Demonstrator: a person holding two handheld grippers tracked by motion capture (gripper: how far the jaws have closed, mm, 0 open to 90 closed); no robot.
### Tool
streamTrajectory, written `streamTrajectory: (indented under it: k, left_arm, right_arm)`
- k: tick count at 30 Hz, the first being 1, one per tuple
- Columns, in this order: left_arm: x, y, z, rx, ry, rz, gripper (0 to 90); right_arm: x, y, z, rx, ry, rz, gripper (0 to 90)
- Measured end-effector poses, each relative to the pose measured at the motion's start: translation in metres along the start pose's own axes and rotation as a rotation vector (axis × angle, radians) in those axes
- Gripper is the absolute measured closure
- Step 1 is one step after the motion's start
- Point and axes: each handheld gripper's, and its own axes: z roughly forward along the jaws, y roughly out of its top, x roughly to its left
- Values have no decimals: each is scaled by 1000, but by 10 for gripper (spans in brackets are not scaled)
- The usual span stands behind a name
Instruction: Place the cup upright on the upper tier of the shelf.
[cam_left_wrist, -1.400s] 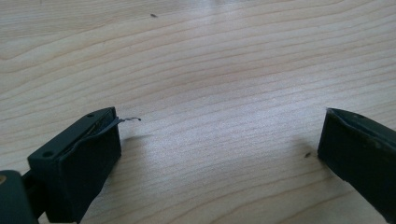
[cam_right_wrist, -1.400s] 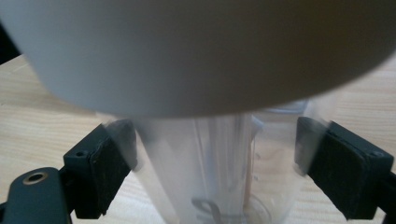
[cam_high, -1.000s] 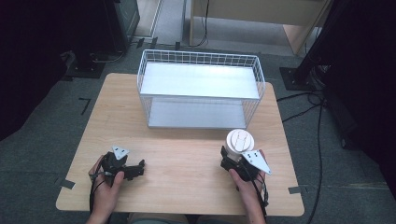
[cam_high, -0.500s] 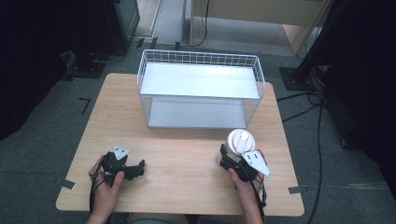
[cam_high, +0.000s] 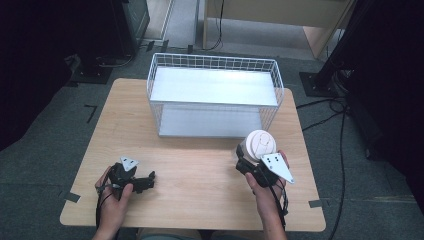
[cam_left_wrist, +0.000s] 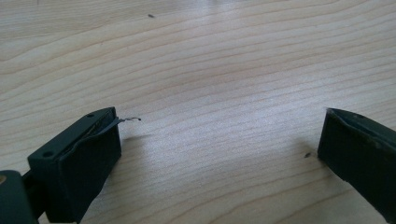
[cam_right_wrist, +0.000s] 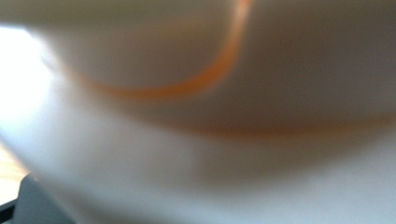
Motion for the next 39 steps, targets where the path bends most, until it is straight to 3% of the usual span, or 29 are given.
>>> streamTrajectory:
  k: [39]
  left_arm:
    - [0,0,0,3,1,5,0]
  right_arm:
    - [35,112,28,-111,48,-75,157]
